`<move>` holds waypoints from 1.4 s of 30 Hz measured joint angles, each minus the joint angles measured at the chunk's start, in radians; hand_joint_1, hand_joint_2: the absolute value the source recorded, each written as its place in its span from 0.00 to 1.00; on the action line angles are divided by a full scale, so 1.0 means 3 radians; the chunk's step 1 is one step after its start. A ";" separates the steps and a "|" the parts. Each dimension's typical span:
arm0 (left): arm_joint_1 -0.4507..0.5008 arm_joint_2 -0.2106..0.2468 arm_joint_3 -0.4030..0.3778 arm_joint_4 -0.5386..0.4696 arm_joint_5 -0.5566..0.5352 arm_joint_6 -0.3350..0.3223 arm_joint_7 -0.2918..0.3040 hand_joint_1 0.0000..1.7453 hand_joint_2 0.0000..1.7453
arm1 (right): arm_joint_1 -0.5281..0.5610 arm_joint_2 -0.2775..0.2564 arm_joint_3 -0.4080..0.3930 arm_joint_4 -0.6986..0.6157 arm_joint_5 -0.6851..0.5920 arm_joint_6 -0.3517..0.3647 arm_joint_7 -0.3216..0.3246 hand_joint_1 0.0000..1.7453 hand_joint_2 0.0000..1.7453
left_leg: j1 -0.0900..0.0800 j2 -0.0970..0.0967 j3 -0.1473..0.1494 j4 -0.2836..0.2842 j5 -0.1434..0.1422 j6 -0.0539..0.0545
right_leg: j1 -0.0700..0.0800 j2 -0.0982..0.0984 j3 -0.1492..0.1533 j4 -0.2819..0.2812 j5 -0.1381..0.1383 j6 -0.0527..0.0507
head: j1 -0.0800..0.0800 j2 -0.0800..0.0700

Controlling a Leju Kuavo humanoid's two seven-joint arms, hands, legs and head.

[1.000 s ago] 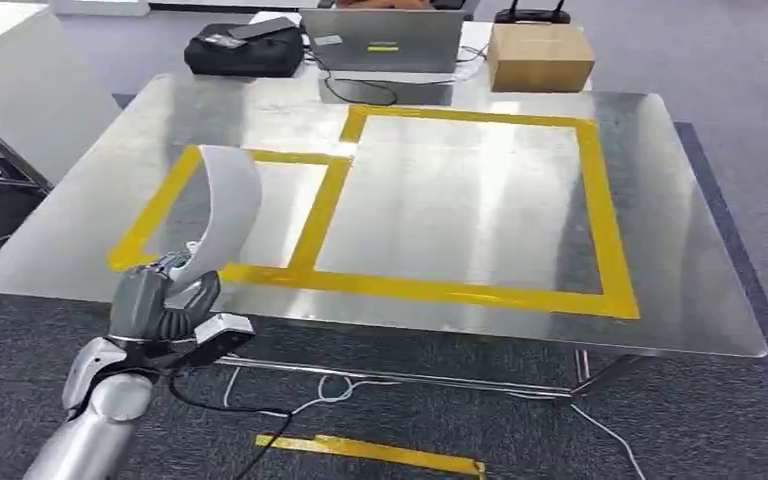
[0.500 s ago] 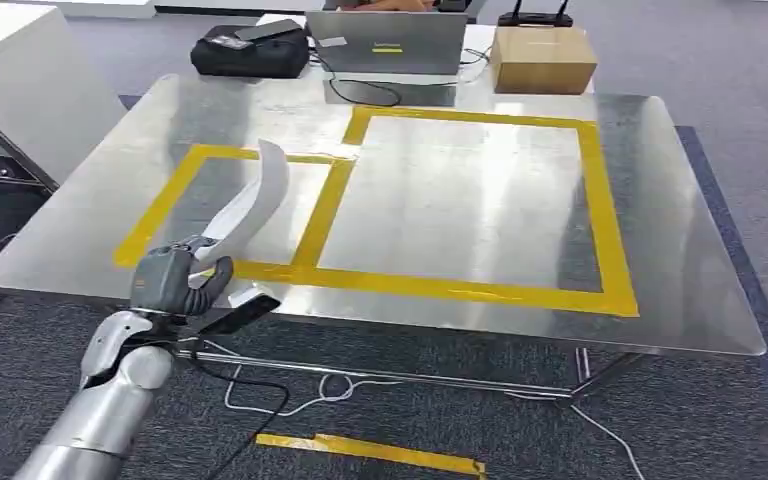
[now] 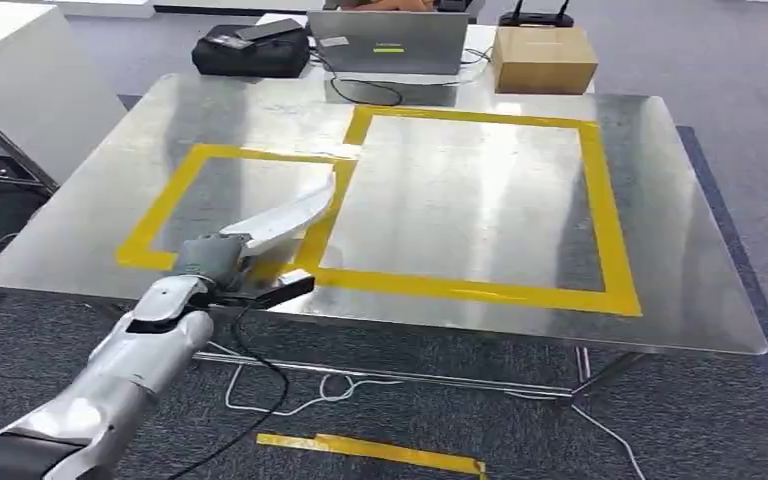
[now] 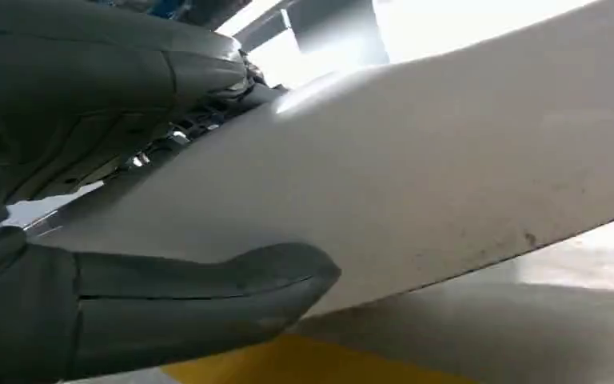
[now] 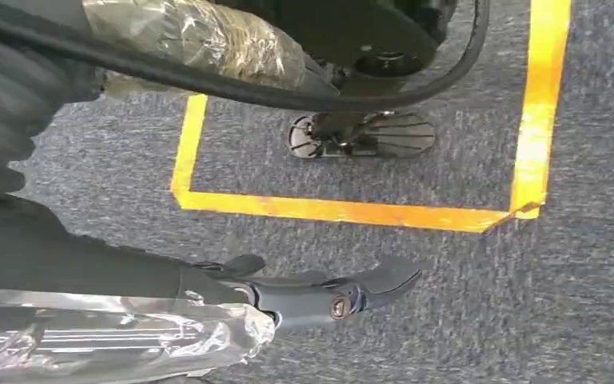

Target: Take the parts from the cabinet and place them on the table.

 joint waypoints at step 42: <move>-0.0067 0.0101 0.0300 0.0210 0.0337 0.0313 -0.0529 0.00 0.00 | 0.0055 0.0008 0.0032 0.0000 0.0001 -0.0056 0.0053 0.00 0.00 | -0.0003 -0.0002 -0.0003 -0.0001 0.0002 0.0002 | -0.0002 -0.0002 -0.0002 0.0000 0.0000 -0.0001 | 0.0003 0.0000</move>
